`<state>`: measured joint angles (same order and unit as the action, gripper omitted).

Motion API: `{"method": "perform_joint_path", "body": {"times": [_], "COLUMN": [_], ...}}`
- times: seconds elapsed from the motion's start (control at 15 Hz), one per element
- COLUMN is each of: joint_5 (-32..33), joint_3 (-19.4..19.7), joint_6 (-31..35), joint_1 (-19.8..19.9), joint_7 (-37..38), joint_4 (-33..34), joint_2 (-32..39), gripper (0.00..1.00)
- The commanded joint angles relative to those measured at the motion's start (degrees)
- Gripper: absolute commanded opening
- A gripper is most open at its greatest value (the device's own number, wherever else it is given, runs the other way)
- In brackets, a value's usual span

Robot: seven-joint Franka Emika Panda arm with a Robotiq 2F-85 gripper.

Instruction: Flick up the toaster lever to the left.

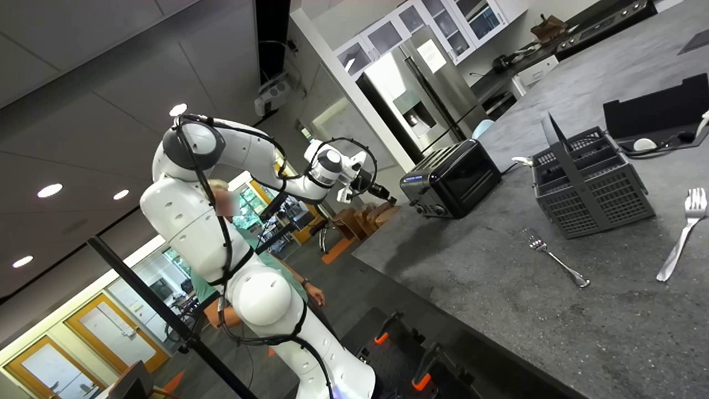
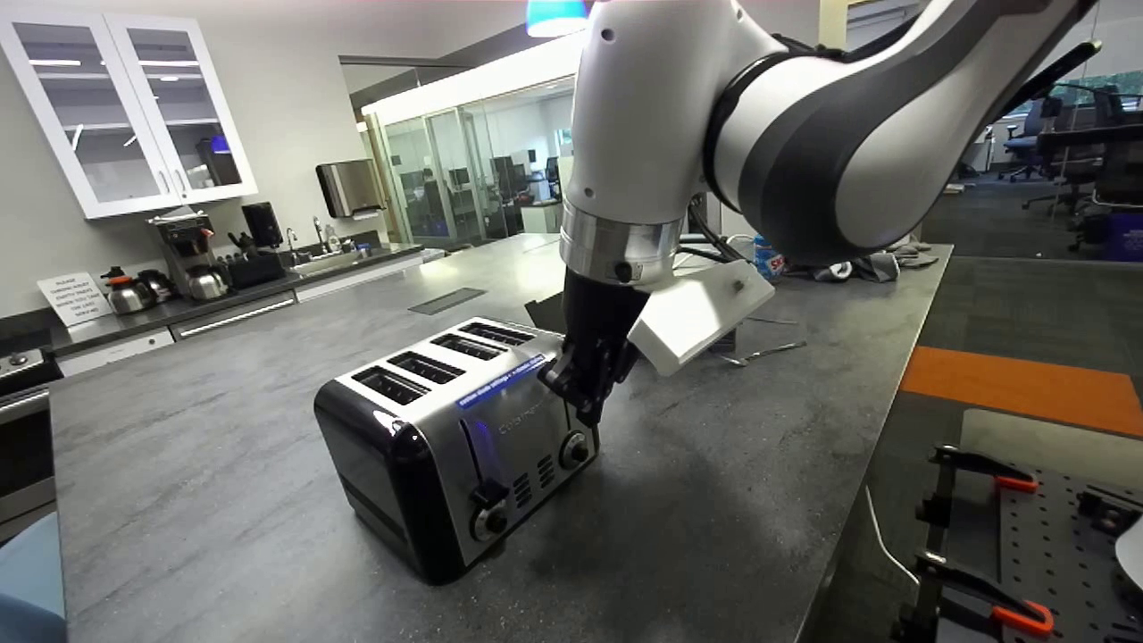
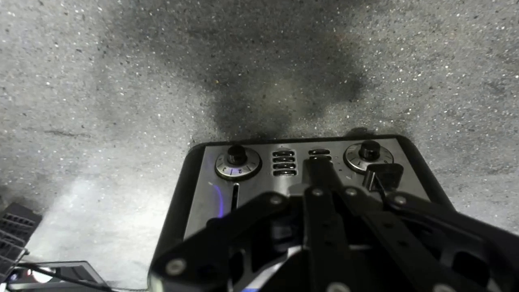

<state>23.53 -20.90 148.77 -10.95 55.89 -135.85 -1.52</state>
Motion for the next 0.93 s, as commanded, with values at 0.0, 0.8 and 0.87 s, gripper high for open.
{"method": "perform_joint_path", "body": {"times": [0.0, 0.8, 0.87], "joint_5": [4.61, 5.15, 4.75], "joint_3": [2.11, 5.08, 5.91], "joint_6": [2.46, 2.54, 2.51], "joint_1": [-1.46, -5.53, -6.49], "joint_7": [2.36, 0.58, 0.47], "joint_4": [1.9, 5.98, 6.34], "joint_2": [4.11, 12.84, 13.41], "gripper": [0.0, 0.0, 0.01]}}
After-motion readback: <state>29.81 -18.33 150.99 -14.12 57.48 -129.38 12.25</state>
